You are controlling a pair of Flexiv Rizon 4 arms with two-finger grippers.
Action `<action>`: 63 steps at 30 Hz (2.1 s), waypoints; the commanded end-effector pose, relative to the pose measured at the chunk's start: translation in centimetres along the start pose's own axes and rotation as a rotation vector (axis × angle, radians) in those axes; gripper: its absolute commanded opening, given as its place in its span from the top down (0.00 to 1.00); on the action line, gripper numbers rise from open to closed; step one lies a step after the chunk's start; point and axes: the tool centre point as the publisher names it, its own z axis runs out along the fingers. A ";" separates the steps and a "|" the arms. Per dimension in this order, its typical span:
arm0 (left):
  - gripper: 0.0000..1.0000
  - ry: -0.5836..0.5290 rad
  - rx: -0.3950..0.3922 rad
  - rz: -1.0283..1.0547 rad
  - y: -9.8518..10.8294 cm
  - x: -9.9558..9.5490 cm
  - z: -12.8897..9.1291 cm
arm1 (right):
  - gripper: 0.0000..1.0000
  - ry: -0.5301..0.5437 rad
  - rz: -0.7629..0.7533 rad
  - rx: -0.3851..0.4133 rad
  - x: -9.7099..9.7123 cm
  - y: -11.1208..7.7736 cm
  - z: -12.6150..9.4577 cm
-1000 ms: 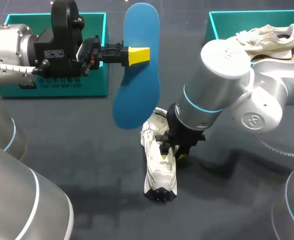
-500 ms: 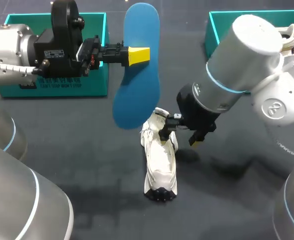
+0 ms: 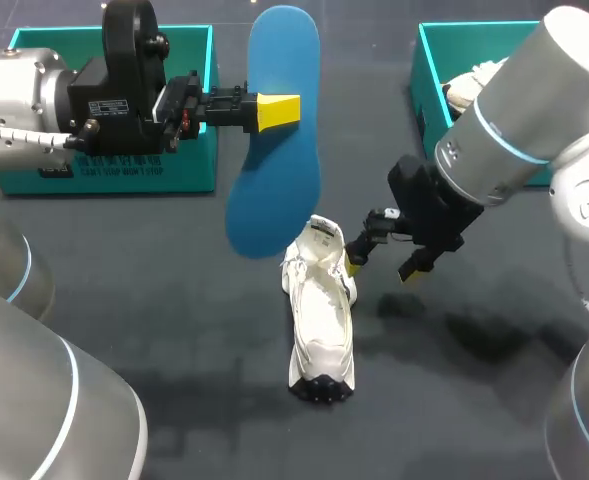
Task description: Take the shoe out of the shoebox, open the shoe tongue, remove and reinsert the insole, then place the shoe into the shoebox
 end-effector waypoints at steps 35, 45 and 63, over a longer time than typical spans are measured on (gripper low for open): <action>1.00 0.081 -0.053 0.704 -0.1 -3.3 -1.7 | 0.00 0.444 0.069 -0.080 1.4 4.1 -4.5; 1.00 0.095 -0.016 1.090 1.6 -3.9 -2.8 | 0.00 0.616 0.114 -0.145 2.3 5.4 -7.9; 1.00 0.172 0.024 1.500 3.2 -4.0 -1.8 | 0.00 0.755 0.148 -0.204 3.8 6.3 -11.0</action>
